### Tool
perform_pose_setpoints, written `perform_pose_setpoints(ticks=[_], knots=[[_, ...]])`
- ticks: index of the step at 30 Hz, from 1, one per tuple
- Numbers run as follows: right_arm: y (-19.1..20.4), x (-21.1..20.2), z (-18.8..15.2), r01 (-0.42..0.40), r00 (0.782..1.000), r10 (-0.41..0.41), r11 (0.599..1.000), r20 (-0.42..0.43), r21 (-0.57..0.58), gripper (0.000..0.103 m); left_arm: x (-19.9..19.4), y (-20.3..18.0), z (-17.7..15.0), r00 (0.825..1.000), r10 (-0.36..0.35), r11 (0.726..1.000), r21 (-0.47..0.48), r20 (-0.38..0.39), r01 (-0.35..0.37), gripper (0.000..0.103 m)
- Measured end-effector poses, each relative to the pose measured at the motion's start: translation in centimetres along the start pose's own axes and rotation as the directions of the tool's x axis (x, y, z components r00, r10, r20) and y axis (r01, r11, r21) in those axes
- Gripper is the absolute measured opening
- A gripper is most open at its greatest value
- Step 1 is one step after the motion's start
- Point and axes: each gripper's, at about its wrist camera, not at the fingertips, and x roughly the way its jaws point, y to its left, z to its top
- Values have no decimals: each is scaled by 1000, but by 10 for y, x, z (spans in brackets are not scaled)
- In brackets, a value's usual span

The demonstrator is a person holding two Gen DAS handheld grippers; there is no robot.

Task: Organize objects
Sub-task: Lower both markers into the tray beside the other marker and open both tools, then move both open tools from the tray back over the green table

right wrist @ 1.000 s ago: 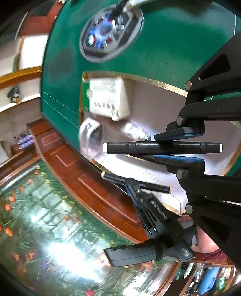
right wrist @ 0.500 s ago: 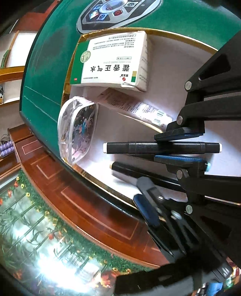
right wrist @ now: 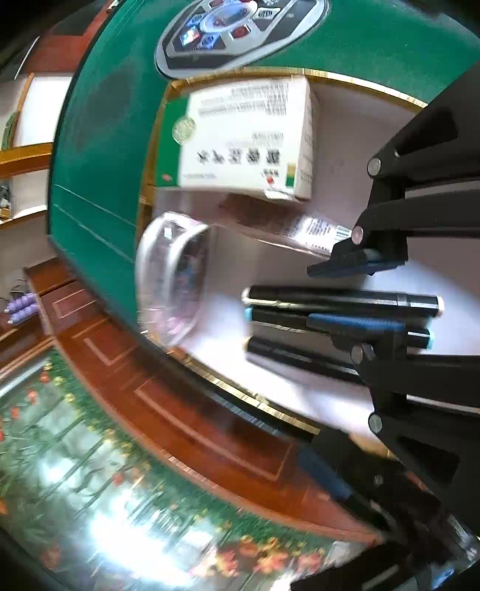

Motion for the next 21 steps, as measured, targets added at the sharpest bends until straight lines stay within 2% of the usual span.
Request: perform_pose_setpoints(ticks=[2,4,5,9,14,18,21], knots=[[-4,-21,-1,12,998,-12,1000,56,-5,59,-2,-1,-2,1000,-3,1000,-10,0,3,78],[-9,-38,-2,25,995,-24,1000,102,-6,74,-4,-4,-5,1000,-2,1000,-18,-2,2,80],[-11,-48,-4,30,991,-29,1000,127,-7,79,-4,-6,-6,1000,-1,1000,-22,-5,1,82],[-24,-78,-15,44,983,-40,999,181,-21,86,-4,-22,-12,999,-21,999,-27,-39,20,87],[-56,-124,-37,110,956,-105,994,273,-4,94,-16,-52,-19,996,-75,997,17,-37,76,88],[-99,-163,-57,192,925,-197,980,324,49,96,-25,-93,-27,991,-128,987,90,-30,130,90],[-136,-186,-73,234,910,-251,968,330,91,98,-25,-132,-38,983,-174,969,170,-50,181,91]])
